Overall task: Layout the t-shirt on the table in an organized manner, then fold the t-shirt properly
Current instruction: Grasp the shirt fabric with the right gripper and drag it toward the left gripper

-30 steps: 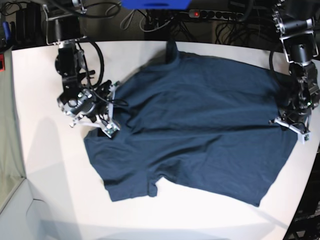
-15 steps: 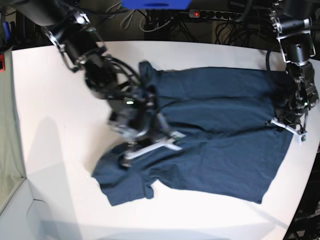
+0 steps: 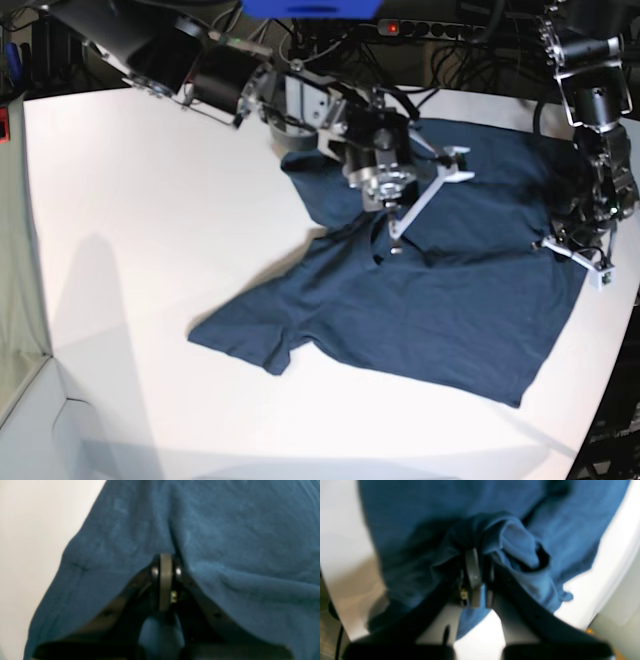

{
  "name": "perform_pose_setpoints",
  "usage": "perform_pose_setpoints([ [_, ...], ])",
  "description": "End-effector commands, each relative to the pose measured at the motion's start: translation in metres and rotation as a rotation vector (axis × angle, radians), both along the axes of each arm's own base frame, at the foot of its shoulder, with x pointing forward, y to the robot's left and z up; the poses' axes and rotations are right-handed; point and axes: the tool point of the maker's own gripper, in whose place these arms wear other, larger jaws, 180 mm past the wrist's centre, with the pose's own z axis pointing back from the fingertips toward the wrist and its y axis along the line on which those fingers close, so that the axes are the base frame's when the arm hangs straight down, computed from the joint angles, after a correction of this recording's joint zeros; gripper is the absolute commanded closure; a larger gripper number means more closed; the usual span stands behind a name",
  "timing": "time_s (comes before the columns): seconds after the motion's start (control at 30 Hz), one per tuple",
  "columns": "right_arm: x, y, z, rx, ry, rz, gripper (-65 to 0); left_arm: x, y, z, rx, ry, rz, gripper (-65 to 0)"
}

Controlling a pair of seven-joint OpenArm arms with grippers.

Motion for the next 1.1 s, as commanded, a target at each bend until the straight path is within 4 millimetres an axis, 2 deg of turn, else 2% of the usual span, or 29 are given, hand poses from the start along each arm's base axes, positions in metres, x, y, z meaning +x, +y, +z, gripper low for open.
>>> perform_pose_setpoints([
  [0.0,0.010,0.003,0.015,0.021,-0.038,-0.017,0.0,0.011,0.010,0.018,0.023,-0.049,0.004,-0.4],
  [0.17,0.018,-0.003,0.020,0.032,-0.042,-0.052,0.0,0.012,0.009,0.019,0.025,-0.052,0.002,-0.4],
  [0.3,0.009,0.001,0.025,0.061,-0.038,-0.047,-0.2,0.011,0.010,0.019,0.024,-0.053,0.004,-0.4],
  [0.33,0.008,0.001,0.025,0.065,-0.037,-0.046,-2.4,0.011,0.010,0.019,0.024,-0.053,0.005,-0.4],
  [0.47,0.000,0.003,0.024,0.077,-0.024,-0.043,-20.4,0.011,0.010,0.019,0.024,-0.052,0.005,-0.4],
  [0.53,-0.006,0.008,0.034,0.119,-0.034,-0.027,-32.1,0.011,0.010,0.019,0.024,-0.052,0.005,-0.4],
  [0.63,-0.010,0.006,0.050,0.165,-0.064,-0.018,-43.5,0.011,0.010,0.018,0.024,-0.050,0.005,-0.4],
  [0.73,0.007,-0.005,0.059,0.198,-0.078,-0.082,-45.4,0.011,0.010,0.018,0.024,-0.050,0.005,-0.4],
  [0.8,0.024,-0.027,0.052,0.183,-0.070,-0.162,-45.4,0.011,0.010,0.018,0.024,-0.050,0.005,-0.4],
  [0.93,0.056,-0.058,0.044,0.217,-0.050,-0.297,-45.3,0.004,0.010,0.012,0.025,-0.037,0.005,-0.4],
  [1.0,0.066,-0.074,0.033,0.211,-0.025,-0.349,-45.3,0.003,0.010,0.012,0.025,-0.035,0.005,-0.4],
  [1.07,0.069,-0.080,0.025,0.187,-0.007,-0.335,-45.2,0.003,0.010,0.012,0.025,-0.035,0.005,-0.4],
])
